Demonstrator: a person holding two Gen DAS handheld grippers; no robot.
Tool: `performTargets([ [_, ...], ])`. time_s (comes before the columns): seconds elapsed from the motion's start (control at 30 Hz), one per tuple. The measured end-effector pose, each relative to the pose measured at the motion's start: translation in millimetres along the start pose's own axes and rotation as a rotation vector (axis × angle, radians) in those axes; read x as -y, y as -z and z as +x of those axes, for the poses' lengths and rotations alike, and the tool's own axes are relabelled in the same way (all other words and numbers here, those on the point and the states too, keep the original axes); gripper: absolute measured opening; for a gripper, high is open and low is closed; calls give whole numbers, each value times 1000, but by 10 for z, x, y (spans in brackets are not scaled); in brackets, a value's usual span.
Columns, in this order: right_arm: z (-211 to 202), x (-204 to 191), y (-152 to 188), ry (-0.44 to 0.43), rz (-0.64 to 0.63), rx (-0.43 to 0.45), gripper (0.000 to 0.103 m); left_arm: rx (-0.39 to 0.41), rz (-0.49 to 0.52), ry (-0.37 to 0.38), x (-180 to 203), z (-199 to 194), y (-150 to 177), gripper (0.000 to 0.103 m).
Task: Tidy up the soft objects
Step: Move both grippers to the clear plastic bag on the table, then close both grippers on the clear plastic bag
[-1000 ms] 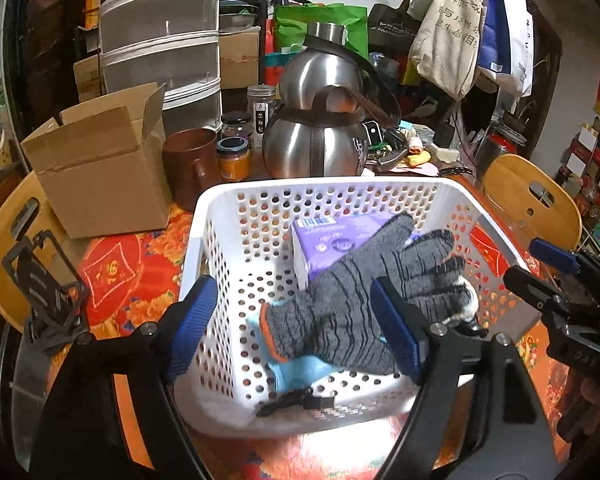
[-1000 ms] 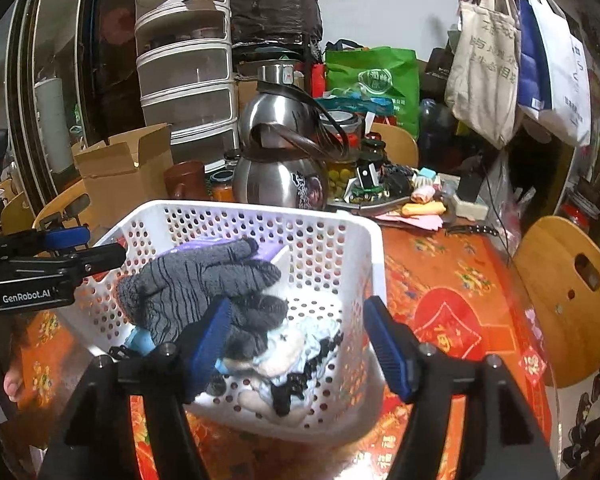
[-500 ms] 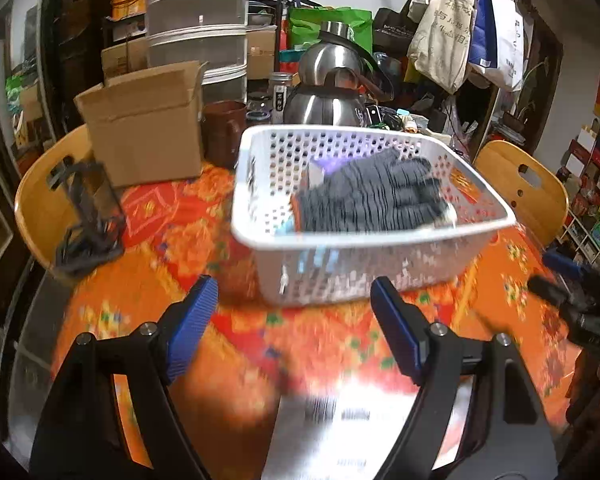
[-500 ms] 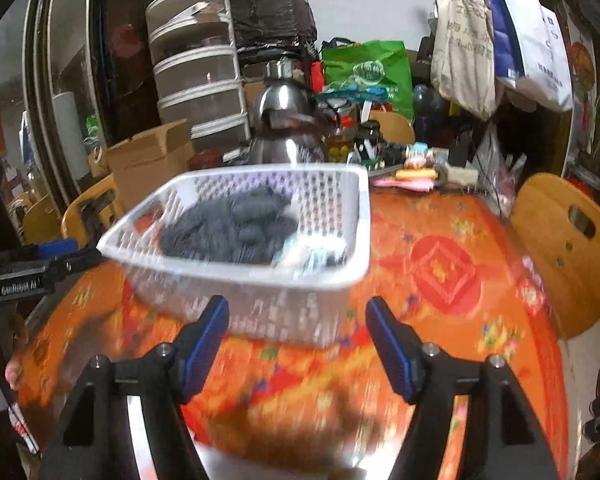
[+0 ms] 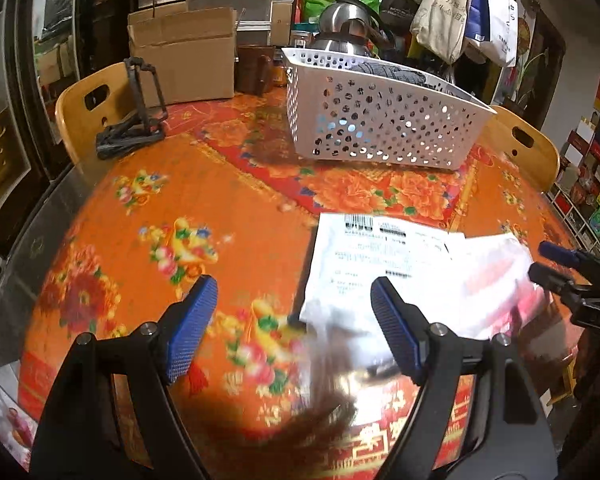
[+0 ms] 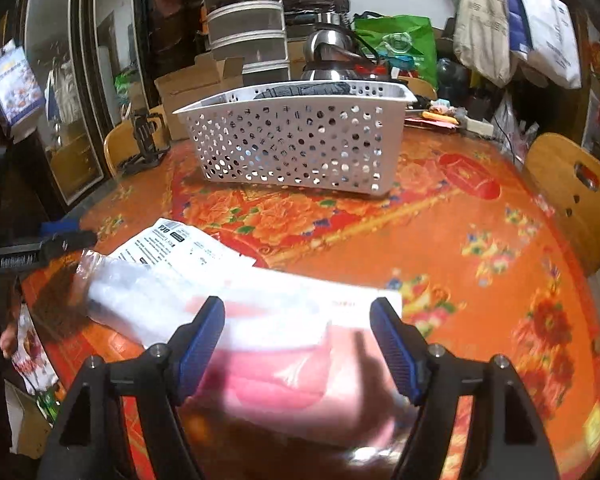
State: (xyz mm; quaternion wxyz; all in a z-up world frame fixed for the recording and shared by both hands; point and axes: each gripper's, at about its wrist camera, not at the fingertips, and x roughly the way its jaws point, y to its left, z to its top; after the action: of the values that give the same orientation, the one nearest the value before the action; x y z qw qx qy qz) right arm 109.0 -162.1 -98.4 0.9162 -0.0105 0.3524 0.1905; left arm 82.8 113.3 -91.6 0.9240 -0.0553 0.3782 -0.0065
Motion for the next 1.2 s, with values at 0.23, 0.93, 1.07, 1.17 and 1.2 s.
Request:
performTargets([
  [0.23, 149, -7, 130, -51, 25, -45, 75, -54, 31, 48, 217, 84, 172, 71],
  [0.93, 201, -60, 138, -30, -11, -44, 51, -37, 7, 121, 331, 215, 306, 23],
  [1.07, 152, -26, 175, -34, -2, -25, 36, -24, 19, 96, 349, 183, 313, 14],
  [1.17, 115, -12, 196, -36, 5, -10, 20, -20, 19, 92, 350, 180, 314, 11],
  [1.2, 107, -7, 201, -48, 11, -6, 13, -18, 23, 90, 352, 178, 313, 10],
])
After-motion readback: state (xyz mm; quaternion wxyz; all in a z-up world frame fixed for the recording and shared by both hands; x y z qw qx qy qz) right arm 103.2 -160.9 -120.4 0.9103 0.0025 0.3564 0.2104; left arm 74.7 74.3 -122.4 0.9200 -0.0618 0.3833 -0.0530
